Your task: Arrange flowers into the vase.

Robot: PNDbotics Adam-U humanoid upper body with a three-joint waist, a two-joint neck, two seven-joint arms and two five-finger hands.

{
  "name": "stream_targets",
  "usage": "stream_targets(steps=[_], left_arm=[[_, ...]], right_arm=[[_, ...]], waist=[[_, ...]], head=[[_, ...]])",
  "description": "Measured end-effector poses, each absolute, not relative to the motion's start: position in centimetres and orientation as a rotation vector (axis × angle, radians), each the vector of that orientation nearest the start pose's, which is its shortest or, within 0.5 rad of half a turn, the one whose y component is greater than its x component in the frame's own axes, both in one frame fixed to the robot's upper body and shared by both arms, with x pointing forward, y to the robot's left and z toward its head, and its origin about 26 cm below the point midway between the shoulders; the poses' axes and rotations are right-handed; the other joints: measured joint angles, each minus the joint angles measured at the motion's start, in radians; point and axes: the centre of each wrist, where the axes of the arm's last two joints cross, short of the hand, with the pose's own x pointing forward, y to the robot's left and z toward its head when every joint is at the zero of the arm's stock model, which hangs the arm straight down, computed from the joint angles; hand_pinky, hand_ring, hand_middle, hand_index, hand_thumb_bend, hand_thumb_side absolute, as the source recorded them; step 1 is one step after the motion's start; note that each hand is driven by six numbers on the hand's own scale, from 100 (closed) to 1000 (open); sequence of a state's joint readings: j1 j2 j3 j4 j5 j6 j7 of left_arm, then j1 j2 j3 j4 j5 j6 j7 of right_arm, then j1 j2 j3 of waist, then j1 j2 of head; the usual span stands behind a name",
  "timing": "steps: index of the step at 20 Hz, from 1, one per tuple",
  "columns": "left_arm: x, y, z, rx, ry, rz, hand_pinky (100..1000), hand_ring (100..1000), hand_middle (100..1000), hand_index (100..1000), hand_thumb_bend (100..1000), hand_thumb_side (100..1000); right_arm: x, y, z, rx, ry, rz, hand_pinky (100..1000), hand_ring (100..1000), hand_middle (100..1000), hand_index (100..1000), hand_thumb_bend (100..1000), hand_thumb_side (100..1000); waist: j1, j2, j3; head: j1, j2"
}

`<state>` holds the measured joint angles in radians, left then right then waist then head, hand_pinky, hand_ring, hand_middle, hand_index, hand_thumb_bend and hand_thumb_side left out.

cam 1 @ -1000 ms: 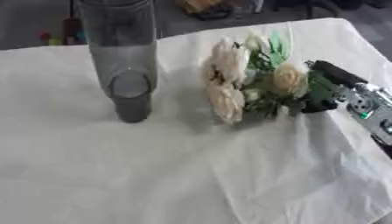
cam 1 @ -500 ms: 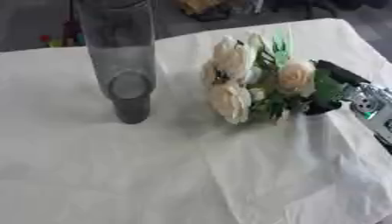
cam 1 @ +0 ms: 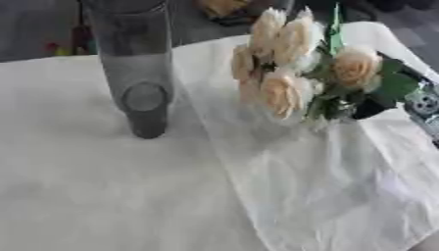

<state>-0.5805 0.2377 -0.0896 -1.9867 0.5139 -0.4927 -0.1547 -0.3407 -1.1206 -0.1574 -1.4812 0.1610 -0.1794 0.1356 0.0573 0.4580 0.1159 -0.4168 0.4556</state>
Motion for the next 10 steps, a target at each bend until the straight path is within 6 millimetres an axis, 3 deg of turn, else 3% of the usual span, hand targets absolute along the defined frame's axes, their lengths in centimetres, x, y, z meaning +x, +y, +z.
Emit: stream_targets(steps=[5,6,7,10], left_arm=[[31.3,19.6,26.4,0.920,3.145,0.296,780,774,852,934,100,825],[31.3,19.6,26.4,0.921,3.147,0.295,781,774,852,934,100,821],[31.3,19.6,26.4,0.921,3.149,0.294,780,774,851,934,100,820],[31.3,19.7,26.4,0.917,3.157,0.302,780,773,850,932,100,819]], right_arm=[[30.5,-47.8,31.3,-1.031,-1.753,0.903,100,100,100,100,481,124],[30.4,-47.7,31.7,-1.013,-1.758,0.885,100,100,100,100,447,223],[30.3,-47.7,32.0,-0.996,-1.760,0.869,100,100,100,100,493,100],[30.1,-47.5,33.0,-0.946,-1.776,0.827,100,100,100,100,486,100]], waist=[[-0.004,-0.014,-0.009],[-0.006,-0.017,-0.010],[-0.009,-0.020,-0.011],[-0.017,-0.027,-0.013]], head=[[0.015,0.015],[0.017,0.019],[0.020,0.021],[0.025,0.030]])
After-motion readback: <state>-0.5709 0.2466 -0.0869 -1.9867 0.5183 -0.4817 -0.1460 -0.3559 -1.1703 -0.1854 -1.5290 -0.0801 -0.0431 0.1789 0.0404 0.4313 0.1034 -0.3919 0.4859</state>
